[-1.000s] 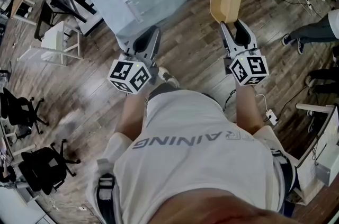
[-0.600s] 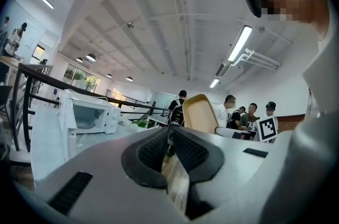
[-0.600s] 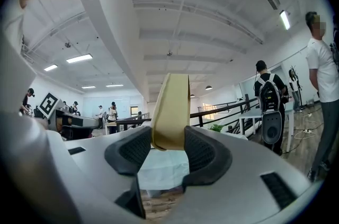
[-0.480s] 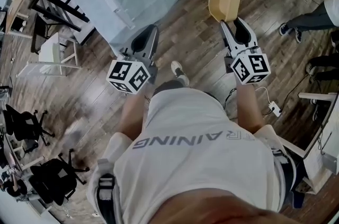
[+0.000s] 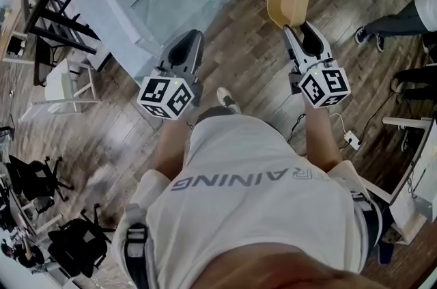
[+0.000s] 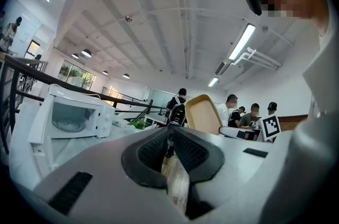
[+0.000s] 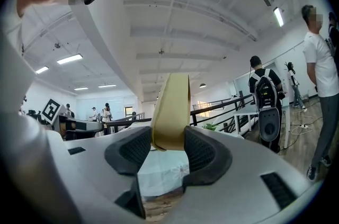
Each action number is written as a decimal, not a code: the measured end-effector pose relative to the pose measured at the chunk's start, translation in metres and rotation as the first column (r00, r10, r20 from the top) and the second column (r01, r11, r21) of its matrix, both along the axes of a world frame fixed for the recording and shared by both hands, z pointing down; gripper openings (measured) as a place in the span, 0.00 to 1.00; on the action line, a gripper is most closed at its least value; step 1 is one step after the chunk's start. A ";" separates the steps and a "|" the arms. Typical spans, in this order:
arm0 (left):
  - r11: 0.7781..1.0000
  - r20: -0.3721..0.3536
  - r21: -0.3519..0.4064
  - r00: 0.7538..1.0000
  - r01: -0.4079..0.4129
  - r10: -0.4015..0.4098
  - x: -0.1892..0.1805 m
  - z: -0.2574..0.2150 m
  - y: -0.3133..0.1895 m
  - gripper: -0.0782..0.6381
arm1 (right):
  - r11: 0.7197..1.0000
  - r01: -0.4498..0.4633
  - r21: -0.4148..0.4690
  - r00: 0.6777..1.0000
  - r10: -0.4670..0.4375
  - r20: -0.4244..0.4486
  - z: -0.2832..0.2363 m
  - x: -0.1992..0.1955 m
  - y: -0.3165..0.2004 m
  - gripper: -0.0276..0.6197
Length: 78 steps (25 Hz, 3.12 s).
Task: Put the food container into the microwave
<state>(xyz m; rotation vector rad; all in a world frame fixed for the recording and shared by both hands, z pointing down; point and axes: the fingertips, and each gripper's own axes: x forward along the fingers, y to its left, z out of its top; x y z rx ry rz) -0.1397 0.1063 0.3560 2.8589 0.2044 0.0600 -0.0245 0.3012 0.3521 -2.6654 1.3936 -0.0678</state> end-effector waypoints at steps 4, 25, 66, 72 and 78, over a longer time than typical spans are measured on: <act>1.000 -0.002 0.004 1.000 0.007 -0.007 0.033 -0.002 -0.020 0.19 | 1.000 0.001 0.000 1.000 -0.001 -0.002 -0.003 0.032 -0.019 0.36; 0.998 0.003 -0.054 0.999 0.032 -0.032 0.143 0.006 -0.127 0.19 | 0.998 0.056 -0.041 0.998 -0.055 0.025 0.001 0.137 -0.133 0.36; 0.763 0.052 -0.021 0.763 0.646 -0.644 0.231 0.004 -0.265 0.19 | 0.684 0.729 -0.024 0.685 -0.728 0.044 0.003 0.298 -0.396 0.36; 0.671 0.099 0.019 0.666 0.741 -0.739 0.226 0.014 -0.260 0.19 | 0.562 0.827 -0.017 0.562 -0.823 0.083 0.031 0.294 -0.409 0.36; 0.625 0.117 0.023 0.619 0.780 -0.777 0.220 0.020 -0.257 0.19 | 0.473 0.881 -0.014 0.470 -0.869 0.153 0.056 0.277 -0.415 0.36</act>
